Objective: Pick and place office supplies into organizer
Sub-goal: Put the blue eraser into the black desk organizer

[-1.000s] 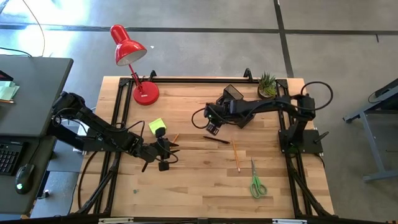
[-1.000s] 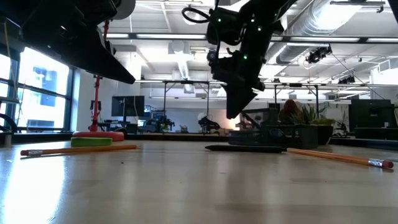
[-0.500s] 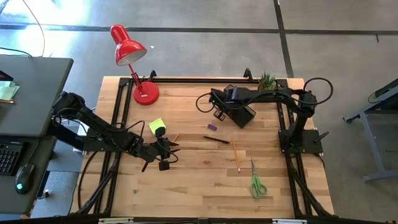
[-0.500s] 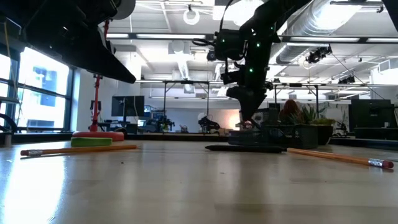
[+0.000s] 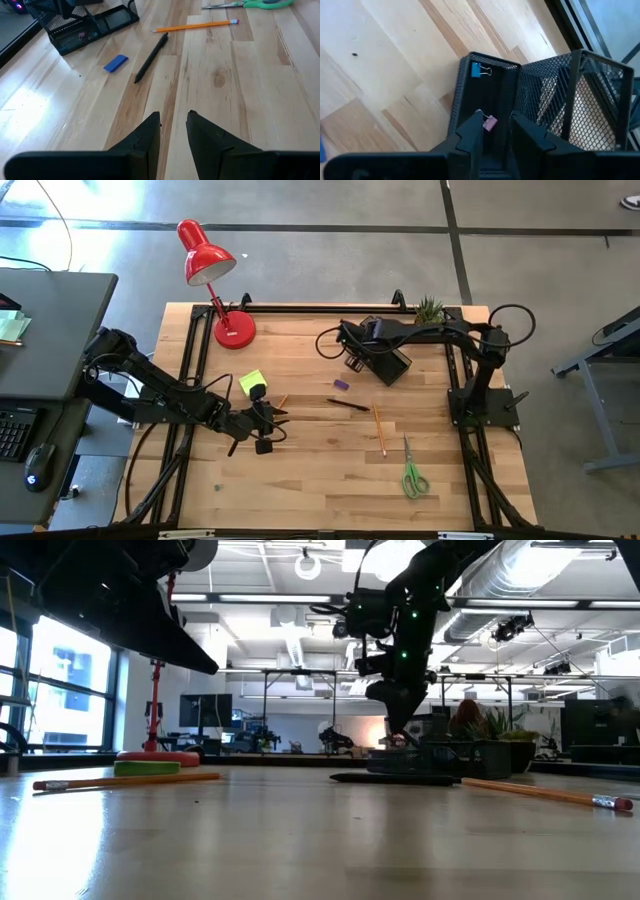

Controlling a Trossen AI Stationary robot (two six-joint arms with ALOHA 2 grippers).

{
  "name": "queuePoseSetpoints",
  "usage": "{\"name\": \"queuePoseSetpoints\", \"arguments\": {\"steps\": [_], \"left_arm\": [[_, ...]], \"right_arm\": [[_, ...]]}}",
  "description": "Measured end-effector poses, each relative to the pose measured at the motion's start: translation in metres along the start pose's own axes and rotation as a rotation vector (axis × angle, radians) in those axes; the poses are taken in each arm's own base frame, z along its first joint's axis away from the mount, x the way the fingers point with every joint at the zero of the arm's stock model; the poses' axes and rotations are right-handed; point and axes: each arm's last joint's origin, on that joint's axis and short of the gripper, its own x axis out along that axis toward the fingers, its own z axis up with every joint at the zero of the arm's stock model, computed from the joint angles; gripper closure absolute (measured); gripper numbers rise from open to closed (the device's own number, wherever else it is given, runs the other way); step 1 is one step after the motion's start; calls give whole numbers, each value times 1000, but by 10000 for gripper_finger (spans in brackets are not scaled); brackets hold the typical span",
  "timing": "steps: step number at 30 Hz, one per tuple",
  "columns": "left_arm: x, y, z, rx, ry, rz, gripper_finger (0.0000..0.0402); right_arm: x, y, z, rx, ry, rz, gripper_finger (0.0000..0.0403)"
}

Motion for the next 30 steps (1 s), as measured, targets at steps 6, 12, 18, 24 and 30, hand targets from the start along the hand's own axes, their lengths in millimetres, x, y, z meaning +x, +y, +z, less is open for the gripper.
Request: {"name": "queuePoseSetpoints", "arguments": {"steps": [6,12,18,24,30], "left_arm": [[0,0,0,0,0,0,316],[0,0,0,0,0,0,316],[0,0,0,0,0,0,316],[0,0,0,0,0,0,316],[0,0,0,-1,-1,0,316]], "right_arm": [[4,1,-4,-29,7,-11,291],[4,0,-4,-30,3,-41,236],[4,0,-4,-25,3,-38,183],[3,2,-4,-16,1,-38,172],[2,5,-5,-25,-7,-50,182]]}}
